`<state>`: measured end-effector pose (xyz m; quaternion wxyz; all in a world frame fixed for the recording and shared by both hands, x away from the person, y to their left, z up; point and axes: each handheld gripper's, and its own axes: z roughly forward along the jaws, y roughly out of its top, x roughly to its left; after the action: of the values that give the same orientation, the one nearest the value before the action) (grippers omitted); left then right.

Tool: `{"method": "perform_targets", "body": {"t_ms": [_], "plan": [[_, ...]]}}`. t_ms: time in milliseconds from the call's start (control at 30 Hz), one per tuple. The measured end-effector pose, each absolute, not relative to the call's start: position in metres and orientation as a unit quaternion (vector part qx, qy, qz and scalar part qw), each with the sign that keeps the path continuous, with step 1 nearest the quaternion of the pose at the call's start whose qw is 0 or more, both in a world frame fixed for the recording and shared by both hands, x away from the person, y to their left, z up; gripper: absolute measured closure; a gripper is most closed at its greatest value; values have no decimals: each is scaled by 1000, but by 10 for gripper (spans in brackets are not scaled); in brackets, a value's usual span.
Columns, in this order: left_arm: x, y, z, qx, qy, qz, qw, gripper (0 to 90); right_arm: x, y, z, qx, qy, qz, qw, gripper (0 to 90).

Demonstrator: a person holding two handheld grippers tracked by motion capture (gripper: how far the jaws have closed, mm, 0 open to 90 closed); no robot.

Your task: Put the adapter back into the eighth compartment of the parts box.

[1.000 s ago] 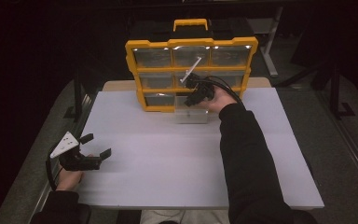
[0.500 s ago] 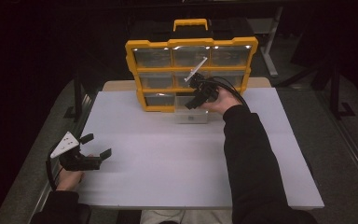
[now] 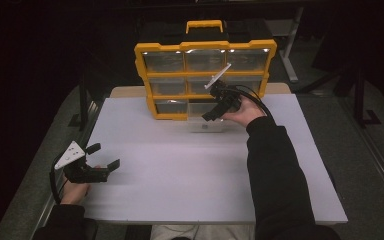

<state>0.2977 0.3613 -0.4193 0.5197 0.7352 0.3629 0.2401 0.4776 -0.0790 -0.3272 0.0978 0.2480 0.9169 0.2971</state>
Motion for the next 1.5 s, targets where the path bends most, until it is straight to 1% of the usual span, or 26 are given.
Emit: {"method": "perform_targets", "body": {"t_ms": [100, 667, 1067, 1500], "plan": [[298, 361, -419, 734, 363, 240, 521, 0, 475, -81, -329, 253, 917, 293, 99, 0], [297, 360, -419, 736, 363, 240, 518, 0, 449, -94, -333, 253, 909, 315, 106, 0], [297, 360, -419, 737, 363, 243, 516, 0, 432, -115, -339, 268, 899, 326, 114, 0], [296, 358, -420, 742, 359, 241, 513, 0, 408, -132, -355, 285, 889, 339, 113, 0]]}}
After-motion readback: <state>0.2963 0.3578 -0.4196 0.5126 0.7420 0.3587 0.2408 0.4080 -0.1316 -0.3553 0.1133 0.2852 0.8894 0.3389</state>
